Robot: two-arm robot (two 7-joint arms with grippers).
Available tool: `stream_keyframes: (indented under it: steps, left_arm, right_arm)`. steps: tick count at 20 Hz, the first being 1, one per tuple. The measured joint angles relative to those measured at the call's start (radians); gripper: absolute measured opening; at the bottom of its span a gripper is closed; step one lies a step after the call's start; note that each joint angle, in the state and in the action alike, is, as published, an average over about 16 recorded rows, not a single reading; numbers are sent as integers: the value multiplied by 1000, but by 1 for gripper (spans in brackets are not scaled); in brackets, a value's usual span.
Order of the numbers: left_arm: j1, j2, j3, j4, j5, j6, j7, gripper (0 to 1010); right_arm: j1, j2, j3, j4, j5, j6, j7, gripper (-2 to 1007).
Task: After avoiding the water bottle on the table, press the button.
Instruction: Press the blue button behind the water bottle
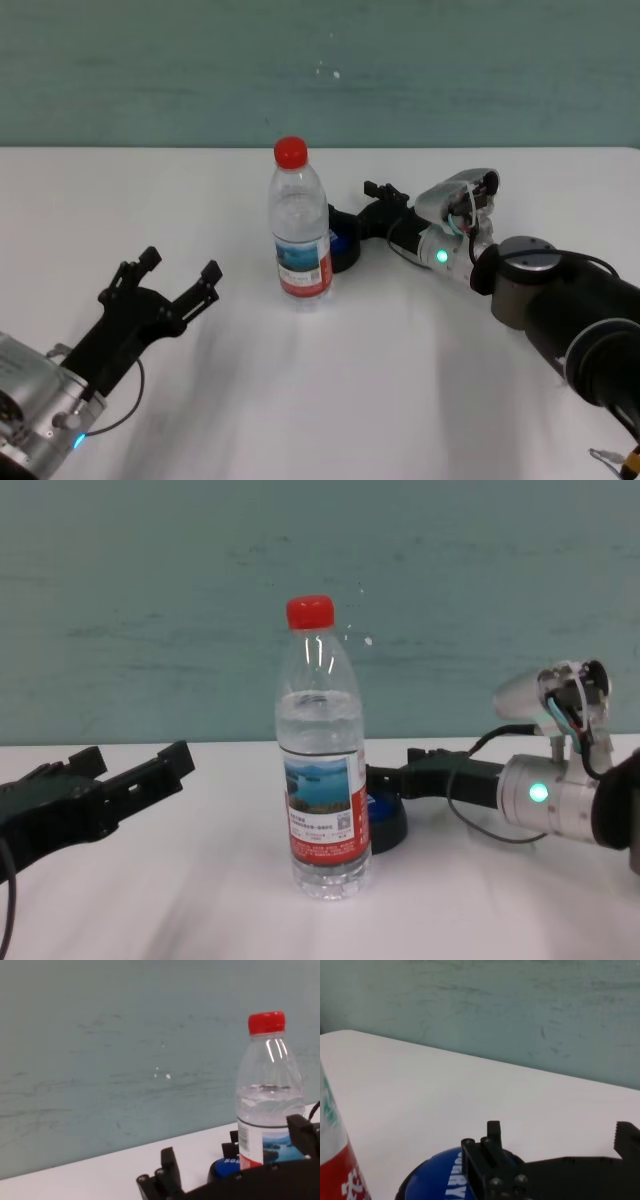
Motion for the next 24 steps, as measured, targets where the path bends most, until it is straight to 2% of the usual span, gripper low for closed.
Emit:
stream_keyframes:
  steps: [5,8,11,13,18,24]
  left_arm:
    - [0,0,0,0,0,0,0,1010]
    - [0,0,0,0,0,0,0,1010]
    - [0,0,0,0,0,0,0,1010]
    - [0,0,0,0,0,0,0,1010]
    - [0,0,0,0,0,0,0,1010]
    - [0,0,0,0,0,0,0,1010]
  right_arm:
    - [68,-29,-30,145,35,-60,21,1004]
    - [94,-39,-44,202,50,-83,28,1004]
    - [110,-45,-57,236,64,-98,33,1004]
    - [113,-46,-63,243,71,-101,33,1004]
    - [95,-40,-33,206,39,-83,29,1004]
    - [84,-37,-13,182,18,-71,26,1004]
